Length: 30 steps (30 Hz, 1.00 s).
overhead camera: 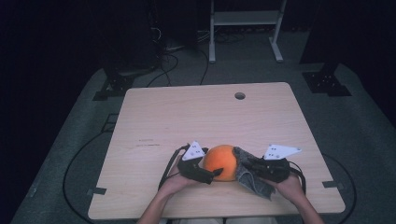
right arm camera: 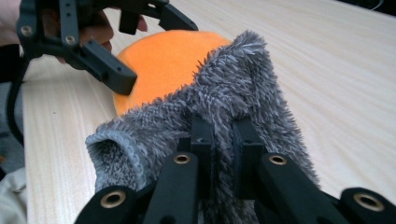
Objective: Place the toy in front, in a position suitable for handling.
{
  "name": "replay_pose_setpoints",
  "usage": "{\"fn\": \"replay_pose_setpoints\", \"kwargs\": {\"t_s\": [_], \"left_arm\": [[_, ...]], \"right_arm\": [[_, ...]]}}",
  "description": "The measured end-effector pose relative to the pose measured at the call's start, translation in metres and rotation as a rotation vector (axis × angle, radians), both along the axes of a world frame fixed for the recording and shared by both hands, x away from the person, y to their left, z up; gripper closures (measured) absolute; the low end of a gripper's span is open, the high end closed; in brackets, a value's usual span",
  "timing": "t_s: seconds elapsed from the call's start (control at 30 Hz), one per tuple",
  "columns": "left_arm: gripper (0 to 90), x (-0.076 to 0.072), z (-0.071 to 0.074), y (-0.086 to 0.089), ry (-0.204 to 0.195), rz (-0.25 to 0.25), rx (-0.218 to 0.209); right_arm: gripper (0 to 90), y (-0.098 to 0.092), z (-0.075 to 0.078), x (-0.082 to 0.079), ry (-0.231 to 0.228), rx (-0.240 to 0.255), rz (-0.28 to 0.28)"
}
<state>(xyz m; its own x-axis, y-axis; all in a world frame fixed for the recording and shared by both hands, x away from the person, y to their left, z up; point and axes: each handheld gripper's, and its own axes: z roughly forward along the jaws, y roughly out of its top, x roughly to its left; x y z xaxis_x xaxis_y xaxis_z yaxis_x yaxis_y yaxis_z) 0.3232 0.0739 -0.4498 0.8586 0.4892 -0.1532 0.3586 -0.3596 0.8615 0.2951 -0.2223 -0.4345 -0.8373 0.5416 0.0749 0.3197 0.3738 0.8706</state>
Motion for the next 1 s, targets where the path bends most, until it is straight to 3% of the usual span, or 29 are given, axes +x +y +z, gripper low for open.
{"fn": "replay_pose_setpoints", "kwargs": {"t_s": [0.03, 0.1, 0.17, 0.2, 0.23, 0.27, 0.33, 0.37, 0.4, 0.47, 0.5, 0.53, 0.57, 0.6, 0.63, 0.67, 0.7, 0.77, 0.8, 0.9, 1.0], "left_arm": [[7.8, 0.0, 0.0, -0.001, 0.007, -0.011, -0.01], [21.2, -0.004, 0.004, -0.002, -0.049, -0.011, 0.008], [28.7, -0.009, 0.01, -0.006, -0.095, -0.001, 0.026], [30.8, -0.014, 0.014, -0.01, -0.153, -0.014, 0.045], [31.7, -0.017, 0.016, -0.013, -0.188, -0.027, 0.064], [31.8, -0.022, 0.019, -0.019, -0.223, -0.044, 0.089], [28.9, -0.027, 0.021, -0.023, -0.26, -0.065, 0.122], [23.1, -0.026, 0.021, -0.022, -0.24, -0.066, 0.119], [9.6, -0.022, 0.018, -0.02, -0.187, -0.054, 0.09], [8.2, -0.013, 0.011, -0.015, -0.073, -0.029, 0.066], [8.2, -0.011, 0.01, -0.014, -0.061, -0.016, 0.062], [14.2, -0.012, 0.011, -0.014, -0.064, -0.007, 0.061], [23.9, -0.016, 0.015, -0.016, -0.127, -0.002, 0.058], [28.3, -0.016, 0.015, -0.016, -0.127, -0.002, 0.058], [28.3, -0.019, 0.017, -0.018, -0.17, -0.012, 0.069], [29.7, -0.022, 0.02, -0.022, -0.207, -0.025, 0.095], [30.0, -0.023, 0.021, -0.023, -0.214, -0.029, 0.111], [29.9, -0.021, 0.017, -0.02, -0.202, -0.04, 0.147], [29.9, -0.019, 0.014, -0.017, -0.193, -0.049, 0.155], [29.1, -0.014, 0.007, -0.006, -0.156, -0.047, 0.152], [28.3, -0.013, 0.007, -0.004, -0.156, -0.056, 0.161]], "right_arm": [[81.1, -0.002, -0.001, 0.001, 0.005, -0.002, 0.001], [81.1, -0.008, -0.002, 0.003, 0.012, -0.043, -0.032], [81.2, -0.013, 0.004, 0.001, -0.002, -0.05, -0.076], [81.2, -0.013, 0.009, 0.0, -0.012, -0.025, -0.076], [81.3, -0.009, 0.018, -0.005, -0.042, 0.025, -0.05], [81.3, -0.005, 0.023, -0.007, -0.062, 0.038, -0.031], [81.3, 0.008, 0.028, -0.011, -0.086, 0.013, 0.01], [81.3, 0.011, 0.024, -0.011, -0.093, -0.024, 0.013], [81.3, 0.009, 0.014, -0.008, -0.075, -0.053, -0.006], [81.3, 0.005, 0.011, -0.006, -0.06, -0.057, -0.013], [81.3, 0.002, 0.011, -0.005, -0.05, -0.043, -0.017], [81.3, 0.001, 0.012, -0.006, -0.06, -0.055, -0.029], [81.3, 0.005, 0.021, -0.012, -0.08, -0.016, -0.014], [81.3, 0.005, 0.021, -0.012, -0.08, -0.016, -0.014], [81.3, 0.01, 0.027, -0.016, -0.096, 0.021, 0.023], [81.3, 0.018, 0.032, -0.021, -0.117, 0.021, 0.049], [81.3, 0.027, 0.034, -0.023, -0.134, 0.004, 0.063], [81.3, 0.031, 0.027, -0.02, -0.136, -0.041, 0.051], [81.3, 0.028, 0.022, -0.016, -0.113, -0.025, 0.041], [81.3, 0.022, 0.018, -0.014, -0.092, -0.045, 0.016], [81.3, 0.012, 0.011, -0.009, -0.069, -0.059, -0.013]]}}
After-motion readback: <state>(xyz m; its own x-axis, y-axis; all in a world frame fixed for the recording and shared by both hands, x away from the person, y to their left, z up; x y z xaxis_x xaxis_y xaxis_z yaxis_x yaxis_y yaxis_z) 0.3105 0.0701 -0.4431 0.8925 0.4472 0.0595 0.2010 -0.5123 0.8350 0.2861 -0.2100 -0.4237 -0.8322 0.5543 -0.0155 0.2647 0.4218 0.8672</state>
